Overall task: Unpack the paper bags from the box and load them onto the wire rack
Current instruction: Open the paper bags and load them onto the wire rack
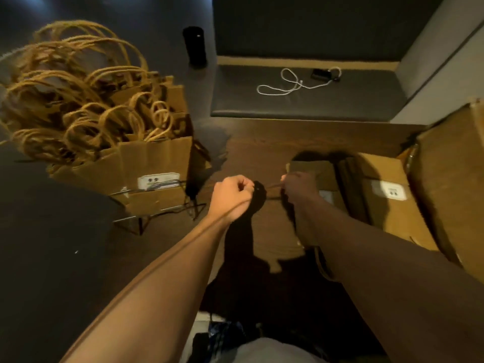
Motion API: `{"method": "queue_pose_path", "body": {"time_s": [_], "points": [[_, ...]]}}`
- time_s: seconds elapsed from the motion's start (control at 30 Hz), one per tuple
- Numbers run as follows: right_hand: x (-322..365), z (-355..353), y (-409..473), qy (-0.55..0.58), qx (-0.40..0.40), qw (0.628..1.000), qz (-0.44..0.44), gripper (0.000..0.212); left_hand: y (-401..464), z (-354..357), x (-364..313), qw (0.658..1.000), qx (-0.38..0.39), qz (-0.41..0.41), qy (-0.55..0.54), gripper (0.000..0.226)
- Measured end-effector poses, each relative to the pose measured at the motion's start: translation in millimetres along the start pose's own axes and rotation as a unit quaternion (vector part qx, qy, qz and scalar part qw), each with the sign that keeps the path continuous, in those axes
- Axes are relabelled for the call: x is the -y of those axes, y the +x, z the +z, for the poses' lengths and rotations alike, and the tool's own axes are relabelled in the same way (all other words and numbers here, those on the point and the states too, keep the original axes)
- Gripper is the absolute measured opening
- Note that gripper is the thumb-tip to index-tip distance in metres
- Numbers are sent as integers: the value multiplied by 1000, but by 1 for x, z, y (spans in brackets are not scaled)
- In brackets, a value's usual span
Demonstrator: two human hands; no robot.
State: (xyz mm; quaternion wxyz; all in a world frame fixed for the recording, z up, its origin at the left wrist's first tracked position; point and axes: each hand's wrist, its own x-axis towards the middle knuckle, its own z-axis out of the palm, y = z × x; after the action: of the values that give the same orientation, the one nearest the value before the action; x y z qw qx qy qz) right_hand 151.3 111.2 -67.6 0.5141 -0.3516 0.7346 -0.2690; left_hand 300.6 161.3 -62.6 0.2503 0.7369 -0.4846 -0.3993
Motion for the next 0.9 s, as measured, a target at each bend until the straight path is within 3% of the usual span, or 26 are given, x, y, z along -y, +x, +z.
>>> {"method": "queue_pose_path", "body": {"time_s": [0.17,0.23,0.33,0.5,0.8,0.9], "points": [[-28,-67,19,-34,-64,997,20,8,7,68,-15,992,81,-92,-1,12],[-40,-88,27,-74,-73,995,13,23,7,89,-18,988,101,-112,14,29],[-53,-109,33,-152,-29,988,28,31,6,113,-24,980,131,-147,18,31],[-69,-120,46,-119,10,990,69,64,6,139,-38,971,147,-189,-13,37],[-67,-115,61,-182,15,977,113,41,11,150,-42,966,164,-199,-17,48],[-66,-108,59,-157,13,980,123,33,15,141,-37,967,156,-200,3,49]]}}
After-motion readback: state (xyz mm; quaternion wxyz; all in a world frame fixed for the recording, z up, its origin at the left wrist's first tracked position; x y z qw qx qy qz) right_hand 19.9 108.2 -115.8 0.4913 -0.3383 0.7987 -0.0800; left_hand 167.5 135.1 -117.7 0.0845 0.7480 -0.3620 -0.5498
